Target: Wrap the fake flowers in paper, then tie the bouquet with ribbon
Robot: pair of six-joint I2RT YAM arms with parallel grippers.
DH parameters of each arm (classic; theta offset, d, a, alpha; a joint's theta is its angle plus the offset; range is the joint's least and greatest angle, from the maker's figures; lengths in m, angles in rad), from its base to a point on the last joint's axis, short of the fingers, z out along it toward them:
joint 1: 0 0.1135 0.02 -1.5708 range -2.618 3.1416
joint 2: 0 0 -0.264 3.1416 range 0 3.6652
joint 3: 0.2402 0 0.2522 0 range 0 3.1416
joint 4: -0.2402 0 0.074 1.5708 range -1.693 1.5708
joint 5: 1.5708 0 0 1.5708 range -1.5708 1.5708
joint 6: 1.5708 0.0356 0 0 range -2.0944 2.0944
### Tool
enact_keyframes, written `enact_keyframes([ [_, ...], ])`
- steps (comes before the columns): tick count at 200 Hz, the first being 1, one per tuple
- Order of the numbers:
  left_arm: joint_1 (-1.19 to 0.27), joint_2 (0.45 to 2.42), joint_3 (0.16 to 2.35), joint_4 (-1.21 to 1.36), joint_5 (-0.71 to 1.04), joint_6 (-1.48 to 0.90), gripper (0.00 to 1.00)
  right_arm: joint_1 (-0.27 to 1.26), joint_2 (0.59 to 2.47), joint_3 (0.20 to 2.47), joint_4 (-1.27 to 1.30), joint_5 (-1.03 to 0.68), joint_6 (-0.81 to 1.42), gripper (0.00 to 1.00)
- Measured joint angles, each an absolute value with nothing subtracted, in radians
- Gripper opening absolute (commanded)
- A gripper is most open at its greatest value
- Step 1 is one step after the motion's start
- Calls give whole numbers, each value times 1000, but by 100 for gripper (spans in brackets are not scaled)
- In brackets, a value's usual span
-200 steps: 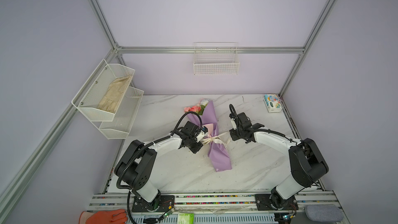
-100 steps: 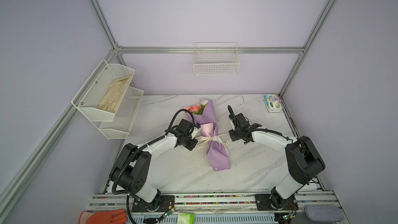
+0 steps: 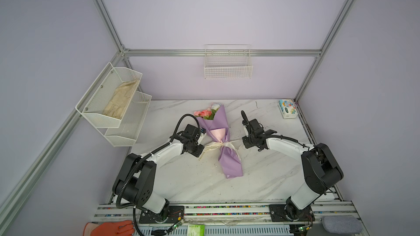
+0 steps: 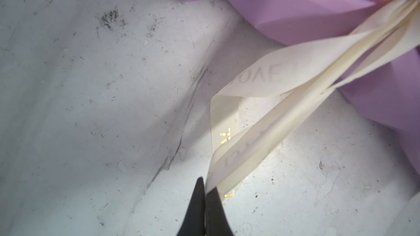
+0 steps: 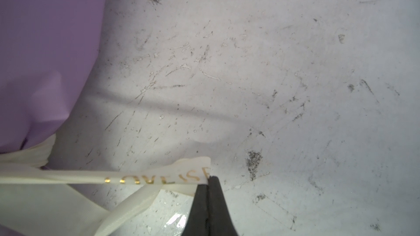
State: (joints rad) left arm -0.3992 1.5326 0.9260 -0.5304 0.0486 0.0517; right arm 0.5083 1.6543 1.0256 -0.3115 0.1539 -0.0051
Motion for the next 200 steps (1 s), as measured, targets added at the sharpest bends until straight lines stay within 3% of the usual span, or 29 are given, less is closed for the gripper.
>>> enact_keyframes([
  [130, -374, 1477, 926, -565, 85, 38, 0, 489, 1650, 1026, -323, 75, -19, 0],
  [134, -372, 1469, 926, -566, 93, 38, 4, 486, 1648, 1026, -324, 65, -20, 1],
  [147, -366, 1443, 926, -568, 109, 38, 24, 477, 1629, 1024, -324, 36, -21, 19],
  [174, -358, 1364, 926, -569, 109, 23, 43, 469, 1542, 1019, -307, -10, -2, 32],
  [200, -354, 1280, 926, -553, 104, -6, 52, 469, 1464, 1018, -279, -57, 36, 37],
])
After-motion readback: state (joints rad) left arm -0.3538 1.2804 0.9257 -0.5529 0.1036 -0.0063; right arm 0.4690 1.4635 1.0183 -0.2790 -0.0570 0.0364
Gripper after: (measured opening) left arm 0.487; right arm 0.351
